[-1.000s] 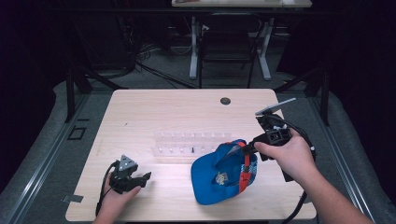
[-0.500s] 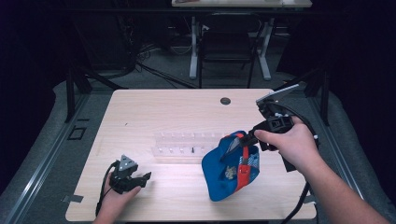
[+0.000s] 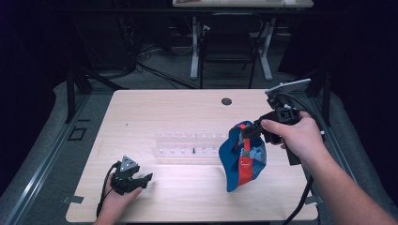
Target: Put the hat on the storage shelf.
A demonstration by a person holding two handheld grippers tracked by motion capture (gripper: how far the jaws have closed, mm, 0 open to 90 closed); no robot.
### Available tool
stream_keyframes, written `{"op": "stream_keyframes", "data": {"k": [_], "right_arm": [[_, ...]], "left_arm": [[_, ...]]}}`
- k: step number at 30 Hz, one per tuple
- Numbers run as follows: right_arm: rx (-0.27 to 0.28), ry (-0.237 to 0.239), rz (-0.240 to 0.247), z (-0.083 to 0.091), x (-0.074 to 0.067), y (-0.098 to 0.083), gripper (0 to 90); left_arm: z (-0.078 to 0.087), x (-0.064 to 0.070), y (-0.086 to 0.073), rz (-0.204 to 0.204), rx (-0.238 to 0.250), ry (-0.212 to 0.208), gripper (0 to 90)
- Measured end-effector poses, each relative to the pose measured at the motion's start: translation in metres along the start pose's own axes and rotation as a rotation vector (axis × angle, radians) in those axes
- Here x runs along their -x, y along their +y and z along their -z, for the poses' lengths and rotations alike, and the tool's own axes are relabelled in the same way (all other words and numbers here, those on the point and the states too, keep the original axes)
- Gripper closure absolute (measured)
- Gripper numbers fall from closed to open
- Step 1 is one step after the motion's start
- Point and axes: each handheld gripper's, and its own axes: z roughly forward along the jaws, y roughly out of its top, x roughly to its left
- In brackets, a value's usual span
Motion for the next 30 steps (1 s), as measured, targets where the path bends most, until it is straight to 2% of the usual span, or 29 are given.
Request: {"op": "stream_keyframes", "data": {"k": [1, 2, 3, 5, 9, 21, 27, 30], "right_arm": [[0.01, 0.019, 0.001, 0.002, 0.0, 0.002, 77.3], [0.01, 0.019, 0.001, 0.002, 0.0, 0.002, 77.3], [0.02, 0.045, -0.006, 0.004, 0.0, 0.005, 77.3], [0.024, 0.053, -0.003, 0.004, -0.001, 0.007, 77.3], [0.051, 0.113, -0.004, 0.006, -0.009, 0.015, 77.3], [0.071, 0.13, 0.024, 0.002, -0.029, 0.031, 77.3], [0.103, 0.134, 0.018, 0.003, -0.035, 0.041, 77.4], [0.104, 0.134, 0.018, 0.004, -0.036, 0.044, 77.4]], "left_arm": [[0.0, 0.0, 0.0, 0.0, 0.002, -0.003, 37.4], [0.0, 0.0, 0.0, 0.0, 0.002, -0.003, 37.4], [0.0, 0.0, 0.0, -0.001, 0.007, -0.004, 37.4], [0.001, 0.0, 0.001, 0.002, 0.012, -0.007, 37.4], [0.001, 0.001, 0.001, 0.008, 0.011, -0.011, 38.4], [0.003, 0.0, 0.001, 0.003, 0.009, -0.013, 39.9], [0.002, 0.001, 0.001, -0.009, -0.009, -0.034, 45.1], [0.002, 0.002, 0.001, -0.016, -0.001, -0.03, 45.3]]}}
